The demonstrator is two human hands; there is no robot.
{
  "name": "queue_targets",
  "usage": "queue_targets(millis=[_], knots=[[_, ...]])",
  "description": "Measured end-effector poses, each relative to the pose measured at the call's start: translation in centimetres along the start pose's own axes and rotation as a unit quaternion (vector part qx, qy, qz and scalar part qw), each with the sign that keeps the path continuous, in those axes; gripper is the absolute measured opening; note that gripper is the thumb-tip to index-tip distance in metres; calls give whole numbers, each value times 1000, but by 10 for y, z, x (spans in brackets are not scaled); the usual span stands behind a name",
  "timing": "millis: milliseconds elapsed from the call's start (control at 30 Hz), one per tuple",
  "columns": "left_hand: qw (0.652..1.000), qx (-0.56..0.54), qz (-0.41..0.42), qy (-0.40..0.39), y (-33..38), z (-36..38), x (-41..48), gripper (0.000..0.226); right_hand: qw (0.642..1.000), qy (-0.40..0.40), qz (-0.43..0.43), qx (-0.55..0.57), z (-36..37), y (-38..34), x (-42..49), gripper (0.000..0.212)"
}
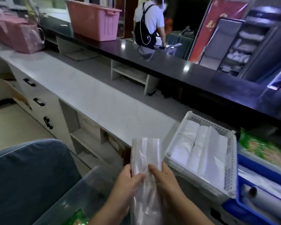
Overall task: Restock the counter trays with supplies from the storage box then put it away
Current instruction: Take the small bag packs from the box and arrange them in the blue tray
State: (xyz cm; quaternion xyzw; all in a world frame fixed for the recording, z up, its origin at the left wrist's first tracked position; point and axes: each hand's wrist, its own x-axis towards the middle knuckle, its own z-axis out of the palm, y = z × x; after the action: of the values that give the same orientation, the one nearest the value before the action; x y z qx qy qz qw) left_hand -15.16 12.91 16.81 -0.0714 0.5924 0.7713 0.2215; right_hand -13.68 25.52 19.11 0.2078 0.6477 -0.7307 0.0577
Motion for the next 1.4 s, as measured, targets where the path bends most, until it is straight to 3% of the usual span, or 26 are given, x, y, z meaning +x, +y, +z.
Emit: queue_targets(millis=[167,333,400,467,567,633,700,800,900,1000,1067,1133,1267,1400], knots=[[993,78,18,-86,7,78,-8,31,992,96,-38,69,-69,-16,-12,21],[948,232,42,-215,1,164,-25,46,961,192,-56,192,-158,-33,-23,21],[934,275,62,-221,-5,200,-26,51,952,208,-63,218,-196,-38,-29,20],[928,309,80,-194,-11,234,-25,38,950,200,-59,232,-234,-42,-36,22],[921,337,100,-166,-20,282,-20,23,964,189,-83,170,-295,-48,-50,41],[912,361,119,-153,-24,309,-14,25,959,248,-137,-3,-340,-54,-56,70],[879,430,150,-138,-25,336,-7,25,897,312,-240,-204,-385,-62,-65,90],[796,549,214,-137,-19,357,2,21,752,263,-377,-472,-422,-79,-67,87],[688,653,289,-130,-19,387,8,23,619,162,-369,-674,-450,-93,-66,80],[607,694,361,-139,-25,413,12,24,551,102,-314,-766,-471,-99,-59,68],[560,713,392,-155,-32,426,15,21,561,78,-278,-776,-480,-100,-59,41],[543,713,409,-172,-38,436,21,17,600,66,-232,-762,-490,-98,-60,19],[518,677,474,-221,-39,447,48,22,627,95,-174,-754,-515,-92,-56,24],[543,688,434,-206,-37,453,88,22,638,136,-110,-750,-546,-99,-55,30]])
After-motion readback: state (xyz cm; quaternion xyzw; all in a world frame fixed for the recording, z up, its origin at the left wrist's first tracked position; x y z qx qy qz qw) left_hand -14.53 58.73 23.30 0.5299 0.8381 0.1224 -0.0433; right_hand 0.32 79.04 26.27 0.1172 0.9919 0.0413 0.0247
